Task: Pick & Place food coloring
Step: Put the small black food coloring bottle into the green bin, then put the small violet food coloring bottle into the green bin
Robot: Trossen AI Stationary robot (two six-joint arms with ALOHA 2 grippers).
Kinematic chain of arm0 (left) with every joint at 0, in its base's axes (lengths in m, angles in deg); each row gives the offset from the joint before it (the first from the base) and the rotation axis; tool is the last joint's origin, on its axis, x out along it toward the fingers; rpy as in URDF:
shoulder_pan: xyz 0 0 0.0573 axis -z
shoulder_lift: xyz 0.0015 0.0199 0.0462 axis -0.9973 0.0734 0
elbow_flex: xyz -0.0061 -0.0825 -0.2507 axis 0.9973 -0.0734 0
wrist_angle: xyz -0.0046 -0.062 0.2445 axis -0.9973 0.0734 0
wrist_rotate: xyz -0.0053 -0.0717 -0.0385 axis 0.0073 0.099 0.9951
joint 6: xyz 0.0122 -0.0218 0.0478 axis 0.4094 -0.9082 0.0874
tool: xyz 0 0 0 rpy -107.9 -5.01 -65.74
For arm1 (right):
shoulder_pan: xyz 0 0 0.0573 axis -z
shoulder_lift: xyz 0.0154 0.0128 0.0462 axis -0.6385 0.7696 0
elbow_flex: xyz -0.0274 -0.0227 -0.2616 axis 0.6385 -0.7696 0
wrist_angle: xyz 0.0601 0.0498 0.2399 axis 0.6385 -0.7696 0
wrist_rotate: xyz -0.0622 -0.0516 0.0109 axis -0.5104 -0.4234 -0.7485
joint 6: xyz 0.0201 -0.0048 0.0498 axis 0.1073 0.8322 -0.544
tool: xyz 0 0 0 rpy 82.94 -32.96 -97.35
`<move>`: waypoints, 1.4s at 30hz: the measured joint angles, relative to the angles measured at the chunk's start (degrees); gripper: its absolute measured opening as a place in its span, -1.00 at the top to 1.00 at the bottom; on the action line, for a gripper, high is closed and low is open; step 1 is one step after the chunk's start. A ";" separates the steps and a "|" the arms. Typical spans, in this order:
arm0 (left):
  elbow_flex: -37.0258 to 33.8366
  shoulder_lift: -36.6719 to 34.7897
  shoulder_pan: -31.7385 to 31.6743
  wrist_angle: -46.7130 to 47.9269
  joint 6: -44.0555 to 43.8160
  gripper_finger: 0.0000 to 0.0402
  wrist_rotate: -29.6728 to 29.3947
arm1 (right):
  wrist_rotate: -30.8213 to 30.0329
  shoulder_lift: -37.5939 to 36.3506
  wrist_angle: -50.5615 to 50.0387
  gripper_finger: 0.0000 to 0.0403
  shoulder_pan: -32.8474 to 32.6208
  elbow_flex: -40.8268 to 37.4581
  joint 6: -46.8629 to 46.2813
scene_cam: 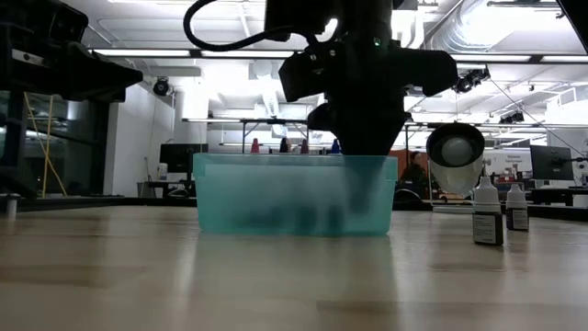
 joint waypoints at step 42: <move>0.00 0.01 -0.01 0.00 0.01 1.00 0.00 | -3.14 -8.06 -3.49 0.38 1.87 0.31 -1.84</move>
